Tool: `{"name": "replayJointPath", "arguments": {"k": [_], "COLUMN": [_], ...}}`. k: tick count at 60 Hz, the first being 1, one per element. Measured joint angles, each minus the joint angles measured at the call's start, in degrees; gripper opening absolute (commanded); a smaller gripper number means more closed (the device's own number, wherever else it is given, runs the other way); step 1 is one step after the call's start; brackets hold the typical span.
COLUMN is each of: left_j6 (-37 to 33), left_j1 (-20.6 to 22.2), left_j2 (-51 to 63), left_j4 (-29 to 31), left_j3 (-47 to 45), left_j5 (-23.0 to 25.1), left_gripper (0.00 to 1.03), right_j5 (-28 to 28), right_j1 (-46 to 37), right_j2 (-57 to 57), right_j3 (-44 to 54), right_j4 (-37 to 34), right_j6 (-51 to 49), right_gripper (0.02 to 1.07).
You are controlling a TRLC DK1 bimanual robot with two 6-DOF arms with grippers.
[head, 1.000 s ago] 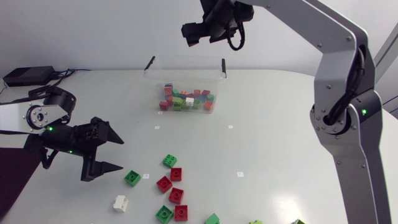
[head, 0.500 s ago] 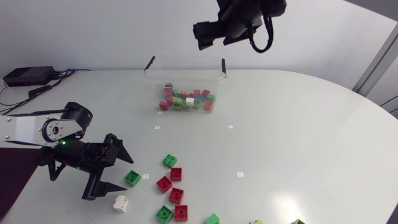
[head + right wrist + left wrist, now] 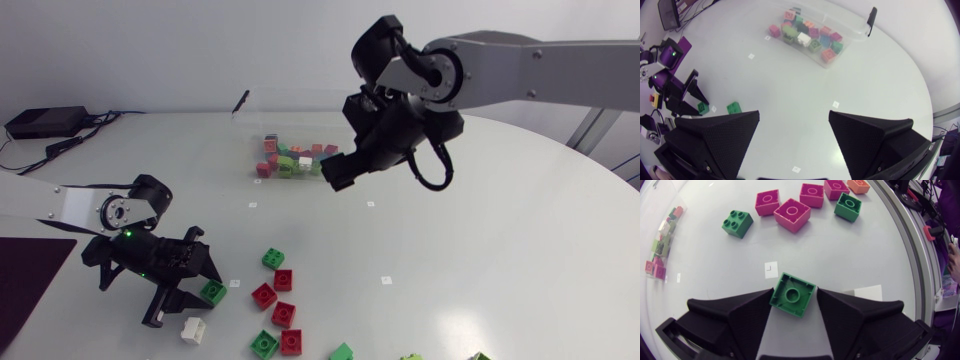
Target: Place the duplo bricks in the container
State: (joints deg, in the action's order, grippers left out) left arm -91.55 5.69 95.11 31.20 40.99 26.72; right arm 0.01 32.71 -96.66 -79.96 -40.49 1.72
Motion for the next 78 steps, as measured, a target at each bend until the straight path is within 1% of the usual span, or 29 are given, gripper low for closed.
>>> {"name": "replayJointPath", "arguments": {"k": [1,2,6,14,24,31,39,49,63,67,71,75,78], "left_j6": [0.0,0.0,0.1,0.2,0.5,1.6,3.4,6.4,12.2,15.4,18.1,21.2,24.6], "left_j1": [0.1,0.2,0.3,0.4,0.4,0.3,0.3,0.1,0.2,0.8,1.3,2.1,2.9], "left_j2": [0.1,0.1,0.2,0.2,0.1,-0.6,-3.2,-6.6,-11.8,-13.3,-13.8,-14.0,-14.0], "left_j4": [0.0,0.0,-0.1,-0.2,0.2,1.8,2.4,3.0,3.5,3.5,3.4,2.2,-0.4], "left_j3": [0.1,0.1,0.4,0.6,1.1,2.6,4.4,6.6,9.3,12.0,14.5,16.9,18.4], "left_j5": [0.0,0.0,0.0,0.0,-0.5,-0.6,0.0,0.9,2.9,3.7,4.3,4.5,4.5], "left_gripper": [0.03,0.03,0.03,0.03,0.03,0.03,0.03,0.03,0.03,0.03,0.03,0.03,0.03], "right_j5": [0.0,0.0,0.0,0.2,0.5,0.3,0.2,-3.0,-4.7,-5.4,-6.0,-6.2,-6.5], "right_j1": [0.2,0.3,1.0,1.3,1.3,1.3,1.3,1.0,1.4,2.0,2.6,3.3,3.8], "right_j2": [0.2,0.4,1.1,1.6,3.1,3.9,3.9,3.9,3.8,3.6,3.3,3.0,2.6], "right_j3": [0.9,1.5,3.9,5.9,8.2,10.2,13.6,16.4,20.1,21.9,23.1,23.6,23.9], "right_j4": [0.0,-0.1,-0.9,-6.3,-11.3,-13.8,-15.1,-17.9,-18.8,-19.2,-19.5,-19.6,-19.5], "right_j6": [0.0,0.0,0.0,1.3,2.2,2.4,2.8,2.8,2.8,2.8,2.8,2.8,2.8], "right_gripper": [1.02,1.02,1.02,1.02,1.02,1.02,1.02,1.02,1.01,0.99,0.99,0.97,0.95]}}
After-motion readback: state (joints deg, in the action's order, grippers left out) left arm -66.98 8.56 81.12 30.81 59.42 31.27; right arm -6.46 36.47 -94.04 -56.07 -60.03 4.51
